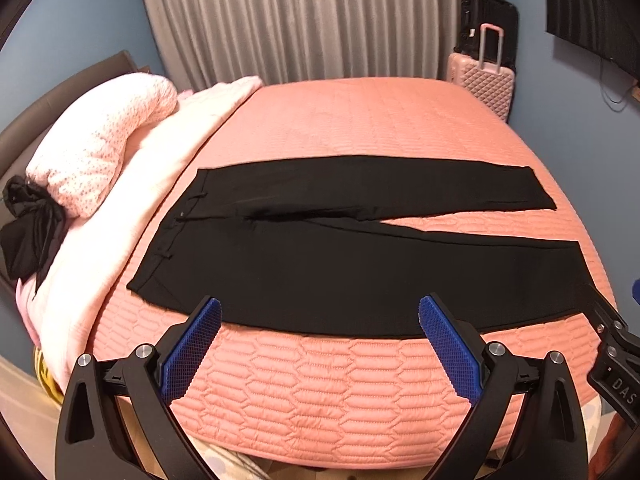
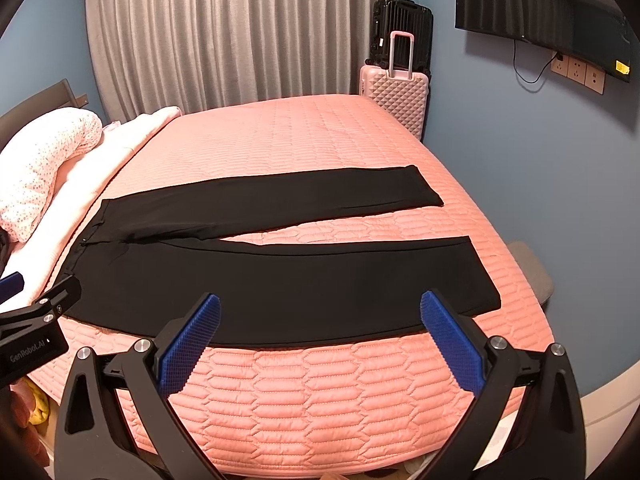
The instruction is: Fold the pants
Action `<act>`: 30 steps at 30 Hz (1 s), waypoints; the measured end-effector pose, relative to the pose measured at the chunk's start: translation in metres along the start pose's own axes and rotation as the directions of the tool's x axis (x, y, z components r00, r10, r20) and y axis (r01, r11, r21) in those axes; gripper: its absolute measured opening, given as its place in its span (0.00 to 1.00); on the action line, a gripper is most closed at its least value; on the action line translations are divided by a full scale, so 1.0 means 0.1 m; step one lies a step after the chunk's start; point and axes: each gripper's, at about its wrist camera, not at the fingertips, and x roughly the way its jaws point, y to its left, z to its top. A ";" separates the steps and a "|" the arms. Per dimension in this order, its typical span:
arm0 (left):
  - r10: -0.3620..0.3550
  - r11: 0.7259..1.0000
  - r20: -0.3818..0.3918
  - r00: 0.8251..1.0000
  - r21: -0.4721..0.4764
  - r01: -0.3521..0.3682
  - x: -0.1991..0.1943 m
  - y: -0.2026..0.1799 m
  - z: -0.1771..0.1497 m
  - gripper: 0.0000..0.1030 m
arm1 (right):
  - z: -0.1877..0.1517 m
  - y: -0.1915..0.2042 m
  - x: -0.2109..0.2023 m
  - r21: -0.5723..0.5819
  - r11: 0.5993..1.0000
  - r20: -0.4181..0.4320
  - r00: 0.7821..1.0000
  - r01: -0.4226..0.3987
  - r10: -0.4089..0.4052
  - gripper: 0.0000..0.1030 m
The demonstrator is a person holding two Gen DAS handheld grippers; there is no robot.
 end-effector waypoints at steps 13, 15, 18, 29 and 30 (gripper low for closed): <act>-0.007 1.000 0.008 1.000 0.026 0.007 -0.01 -0.03 0.01 0.95 | 0.00 0.00 0.02 -0.004 1.000 -0.010 1.000 -0.021 0.021 0.96; -0.001 1.000 0.008 1.000 0.025 0.001 -0.01 -0.04 0.01 0.95 | 0.00 -0.01 0.03 -0.005 1.000 -0.011 1.000 -0.026 0.026 0.96; 0.000 1.000 0.009 1.000 0.028 0.000 0.00 -0.04 0.02 0.95 | -0.01 0.00 0.04 -0.006 1.000 -0.015 1.000 -0.028 0.027 0.96; -0.003 0.999 0.004 1.000 0.046 0.003 0.03 -0.10 0.03 0.95 | 0.00 0.01 0.08 -0.036 0.999 -0.007 1.000 -0.024 0.024 0.96; -0.002 0.999 0.003 1.000 0.047 0.002 0.04 -0.10 0.03 0.95 | -0.01 0.00 0.10 -0.040 0.999 -0.008 1.000 -0.022 0.021 0.96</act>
